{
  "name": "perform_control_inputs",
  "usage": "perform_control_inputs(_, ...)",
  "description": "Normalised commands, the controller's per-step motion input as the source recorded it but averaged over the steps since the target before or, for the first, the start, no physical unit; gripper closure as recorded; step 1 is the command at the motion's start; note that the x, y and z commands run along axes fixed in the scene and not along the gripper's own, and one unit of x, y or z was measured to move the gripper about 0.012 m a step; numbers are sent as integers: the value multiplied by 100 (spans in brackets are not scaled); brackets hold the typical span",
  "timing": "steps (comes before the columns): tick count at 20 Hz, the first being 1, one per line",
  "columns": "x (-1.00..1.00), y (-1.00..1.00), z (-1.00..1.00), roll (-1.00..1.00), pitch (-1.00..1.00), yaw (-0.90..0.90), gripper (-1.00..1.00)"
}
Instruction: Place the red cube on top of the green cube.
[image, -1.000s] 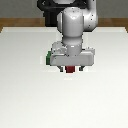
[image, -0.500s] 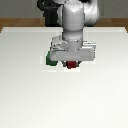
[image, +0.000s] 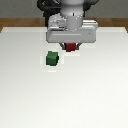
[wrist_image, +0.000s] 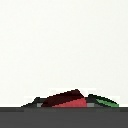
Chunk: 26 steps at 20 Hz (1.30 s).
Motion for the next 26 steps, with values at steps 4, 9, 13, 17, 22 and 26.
perform_control_inputs(4,0,-100,0,0,0,0,100)
perform_control_inputs(9,-20,-80,0,0,0,0,100)
perform_control_inputs(13,-50,0,0,0,0,0,100)
perform_control_inputs(17,0,25,0,0,0,0,100)
perform_control_inputs(22,0,20,-20,0,0,0,100)
perform_control_inputs(26,0,0,-75,0,0,0,100)
